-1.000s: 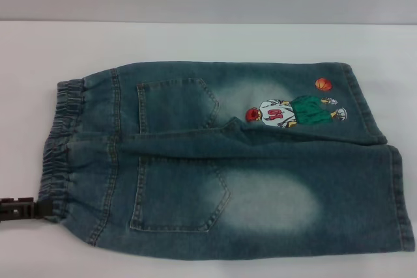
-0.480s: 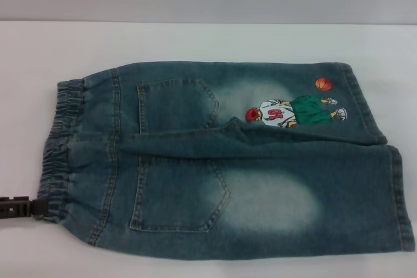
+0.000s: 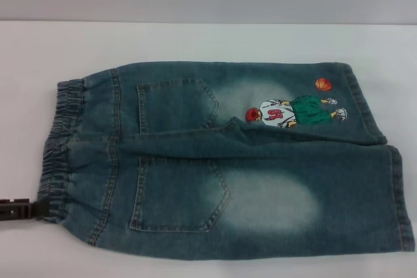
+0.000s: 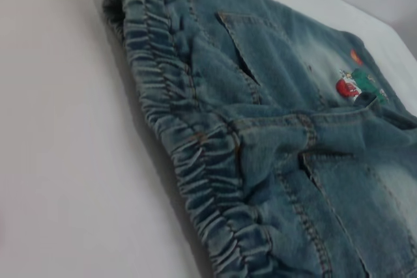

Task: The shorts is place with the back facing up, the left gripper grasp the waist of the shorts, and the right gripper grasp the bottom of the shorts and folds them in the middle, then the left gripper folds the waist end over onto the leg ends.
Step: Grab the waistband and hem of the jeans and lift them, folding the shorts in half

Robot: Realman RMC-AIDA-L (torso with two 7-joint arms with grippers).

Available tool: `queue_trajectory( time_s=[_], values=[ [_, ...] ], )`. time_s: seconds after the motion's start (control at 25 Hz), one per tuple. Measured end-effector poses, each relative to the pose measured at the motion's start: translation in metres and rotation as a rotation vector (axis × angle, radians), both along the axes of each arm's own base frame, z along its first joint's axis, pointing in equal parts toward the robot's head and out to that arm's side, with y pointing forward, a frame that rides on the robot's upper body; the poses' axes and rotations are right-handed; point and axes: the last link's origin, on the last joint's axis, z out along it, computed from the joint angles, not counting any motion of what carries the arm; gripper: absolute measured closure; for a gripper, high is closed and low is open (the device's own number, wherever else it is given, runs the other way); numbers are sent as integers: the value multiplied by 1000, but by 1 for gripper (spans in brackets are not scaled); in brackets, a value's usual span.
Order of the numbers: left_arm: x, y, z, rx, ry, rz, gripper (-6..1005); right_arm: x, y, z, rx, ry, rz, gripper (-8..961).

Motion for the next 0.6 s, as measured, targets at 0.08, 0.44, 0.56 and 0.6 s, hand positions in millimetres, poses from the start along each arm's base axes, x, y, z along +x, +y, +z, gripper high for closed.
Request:
queue_trajectory(
  time_s=[0.08, 0.44, 0.56, 0.6],
  values=[
    [-1, -1, -1, -5, 3, 5, 193, 0, 0, 0, 0, 0, 0, 362],
    [0, -1, -5, -19, 5, 10, 194, 1, -1, 0, -1, 0, -1, 362],
    [0, -1, -5, -20, 5, 10, 194, 1, -1, 0, -1, -1, -3, 363],
    [0, -1, -6, -20, 5, 10, 194, 1, -1, 0, -1, -1, -3, 363]
  ],
)
